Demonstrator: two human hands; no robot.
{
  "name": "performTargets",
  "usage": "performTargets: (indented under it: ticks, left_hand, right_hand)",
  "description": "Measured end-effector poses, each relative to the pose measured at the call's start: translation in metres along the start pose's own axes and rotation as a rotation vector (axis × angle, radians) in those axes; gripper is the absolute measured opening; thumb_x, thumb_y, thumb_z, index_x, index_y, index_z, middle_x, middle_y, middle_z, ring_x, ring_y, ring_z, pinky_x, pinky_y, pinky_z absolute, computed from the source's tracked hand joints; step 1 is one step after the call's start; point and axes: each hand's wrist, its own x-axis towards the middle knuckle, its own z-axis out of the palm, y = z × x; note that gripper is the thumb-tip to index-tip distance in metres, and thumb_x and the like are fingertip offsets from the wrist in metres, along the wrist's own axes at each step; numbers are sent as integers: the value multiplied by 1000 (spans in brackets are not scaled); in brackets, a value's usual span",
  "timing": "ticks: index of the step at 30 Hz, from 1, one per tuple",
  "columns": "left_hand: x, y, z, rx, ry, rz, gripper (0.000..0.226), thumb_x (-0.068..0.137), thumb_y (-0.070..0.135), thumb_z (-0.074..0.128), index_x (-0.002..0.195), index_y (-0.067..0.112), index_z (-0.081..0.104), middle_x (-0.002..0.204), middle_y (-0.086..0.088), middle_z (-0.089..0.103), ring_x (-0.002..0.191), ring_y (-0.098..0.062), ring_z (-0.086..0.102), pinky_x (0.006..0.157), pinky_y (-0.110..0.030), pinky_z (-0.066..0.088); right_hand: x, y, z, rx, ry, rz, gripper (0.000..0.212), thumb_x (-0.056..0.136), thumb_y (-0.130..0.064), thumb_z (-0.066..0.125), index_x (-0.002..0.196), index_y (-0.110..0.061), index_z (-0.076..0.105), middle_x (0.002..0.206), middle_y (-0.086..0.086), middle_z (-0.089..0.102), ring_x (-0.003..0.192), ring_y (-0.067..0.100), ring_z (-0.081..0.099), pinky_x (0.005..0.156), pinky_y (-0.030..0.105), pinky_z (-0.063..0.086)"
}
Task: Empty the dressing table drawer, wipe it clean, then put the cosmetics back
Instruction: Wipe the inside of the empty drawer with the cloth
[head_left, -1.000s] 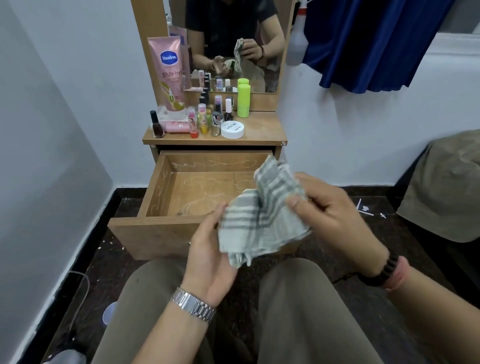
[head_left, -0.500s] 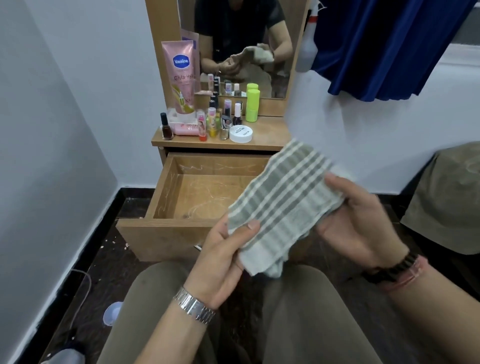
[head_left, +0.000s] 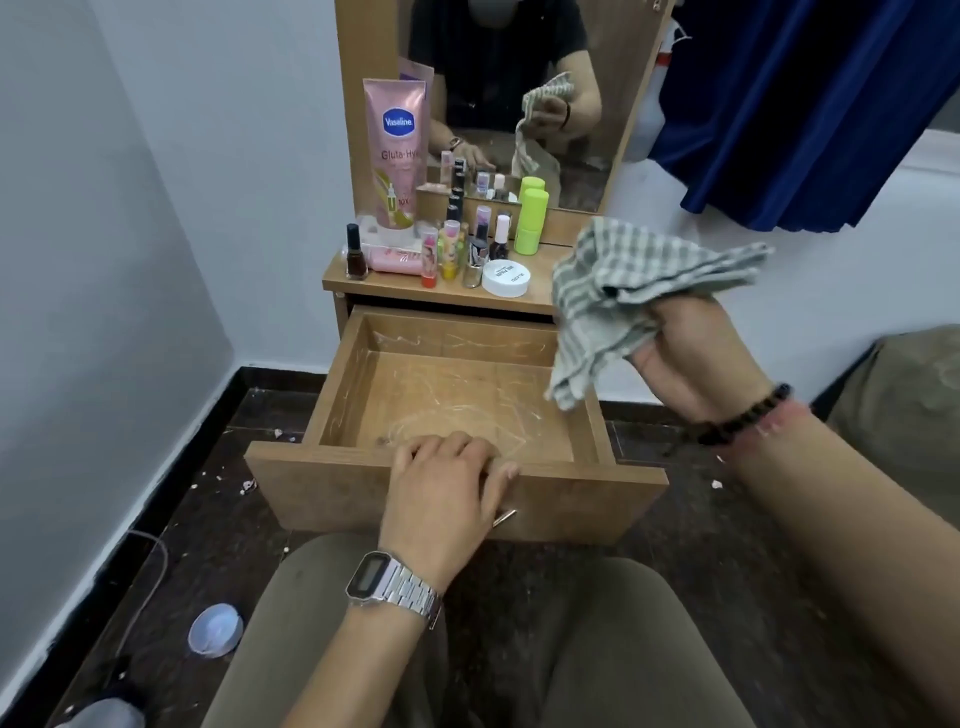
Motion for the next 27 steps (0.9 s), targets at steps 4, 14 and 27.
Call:
performTargets:
  ticks: [4,14,27]
  left_hand:
    - [5,-2,-3,55,22,17,41,90,55,32,79,33,64,75,13,62,75,-12,58,75,-29,24]
    - [5,-6,2,9,32,21,33,90,52,37,81,33,63,76,14,59,75,-11,56,74,-28,23]
    - [6,-5,2,-21,-4,-2,34,90,53,33,82,34,60,77,15,55,77,-10,54,77,-29,26]
  right_hand:
    - [36,22,29,-277,-75,-183,29,97,-1,41,121,-10,55,104,0,62,92,5,64,88,24,51]
    - [74,79,22,-1444,-522,-24,55,84,4,47,131,-23,56,138,5,50,110,22,55,87,22,43]
    - [110,139,33,-1718,-432,4,35,85,-18,60,120,-20,60,120,11,63,108,33,60,87,35,47]
